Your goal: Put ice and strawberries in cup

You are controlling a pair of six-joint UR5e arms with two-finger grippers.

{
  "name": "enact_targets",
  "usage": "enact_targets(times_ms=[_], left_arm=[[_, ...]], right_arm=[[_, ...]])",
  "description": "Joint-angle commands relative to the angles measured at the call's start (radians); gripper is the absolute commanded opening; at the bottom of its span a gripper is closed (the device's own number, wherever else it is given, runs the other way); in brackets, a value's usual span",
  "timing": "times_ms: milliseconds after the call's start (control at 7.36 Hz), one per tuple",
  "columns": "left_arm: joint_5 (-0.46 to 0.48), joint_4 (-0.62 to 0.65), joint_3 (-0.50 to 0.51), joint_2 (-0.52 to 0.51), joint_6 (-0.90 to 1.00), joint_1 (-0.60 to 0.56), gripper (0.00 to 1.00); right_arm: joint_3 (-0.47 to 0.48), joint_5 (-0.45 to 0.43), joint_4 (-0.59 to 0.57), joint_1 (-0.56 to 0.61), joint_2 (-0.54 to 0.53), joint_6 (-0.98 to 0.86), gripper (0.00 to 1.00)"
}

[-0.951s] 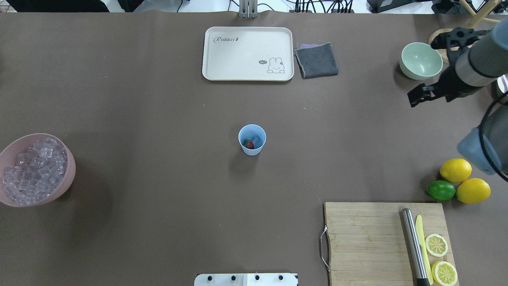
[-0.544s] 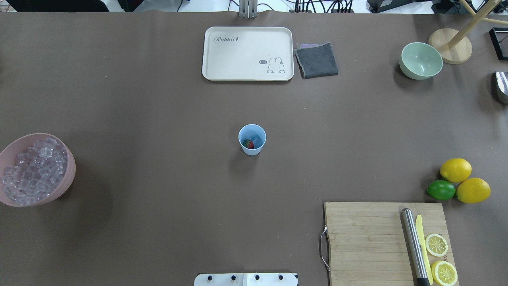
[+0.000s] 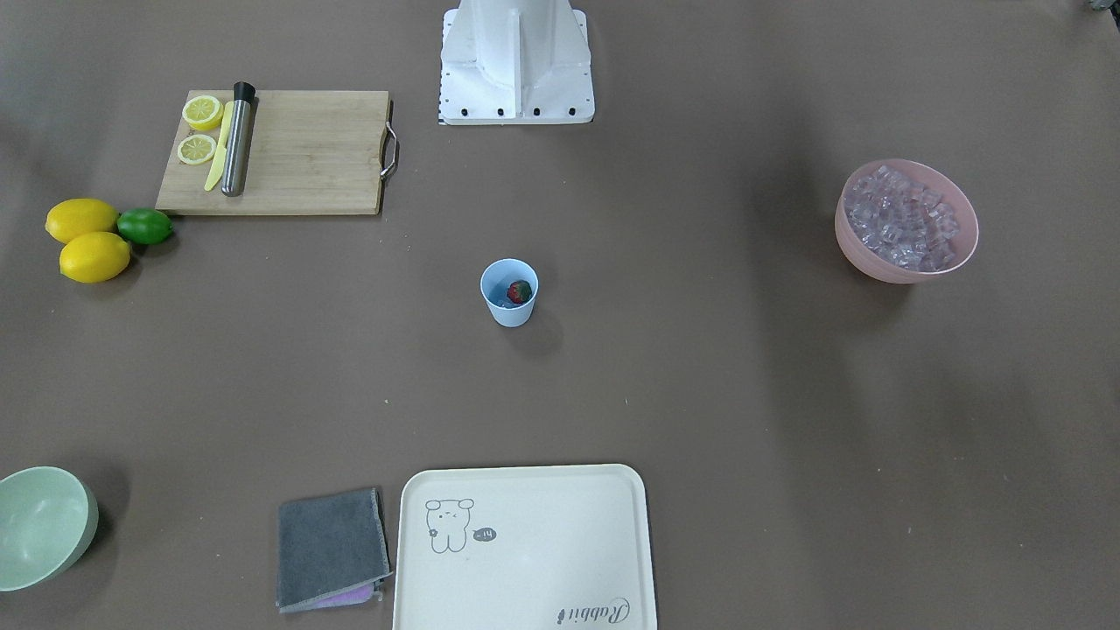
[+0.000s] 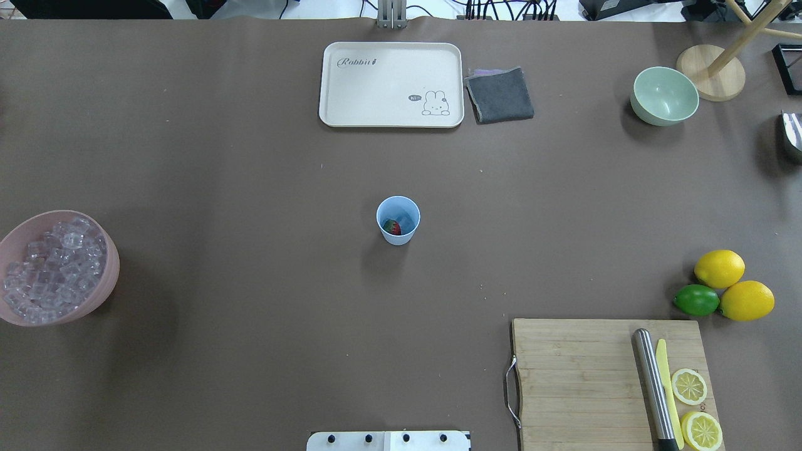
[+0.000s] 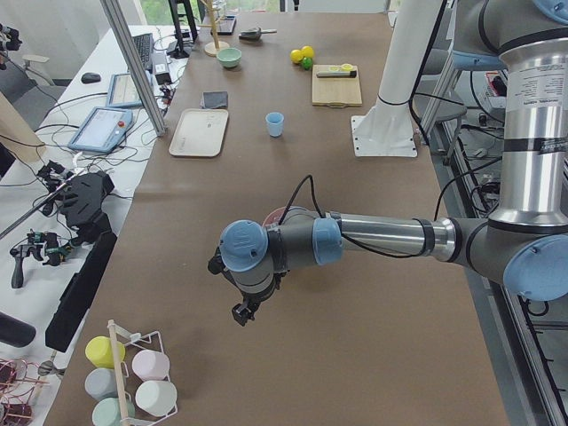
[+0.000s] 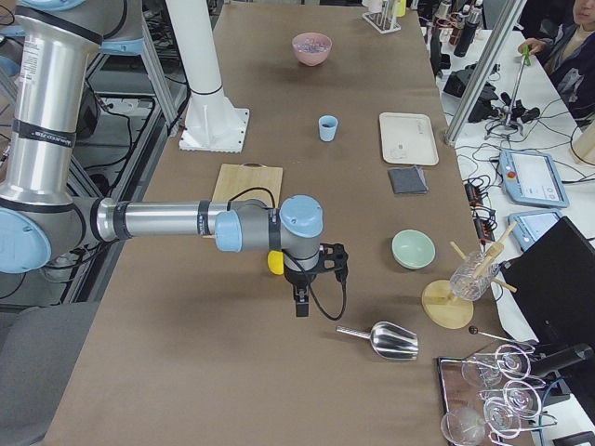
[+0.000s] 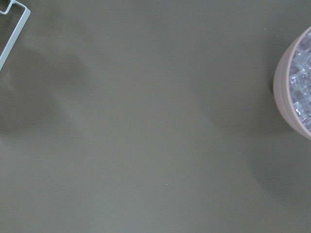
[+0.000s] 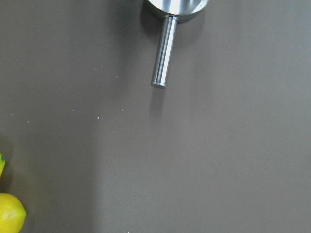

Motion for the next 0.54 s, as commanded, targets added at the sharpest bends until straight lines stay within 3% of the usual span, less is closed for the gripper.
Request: enact_targets(times_ms=[0, 408], left_arm=[[0.069, -0.018, -0.007, 0.000, -0.043, 0.002, 0.99], [0.058, -0.022, -0.007, 0.008, -0.042, 0.003, 0.99]], right_arm=[[-0.033, 0.048, -0.011, 0.062, -0.012, -0.001, 1.00], [-0.053, 0.078, 0.003, 0.071, -0.009, -0.001, 1.00]])
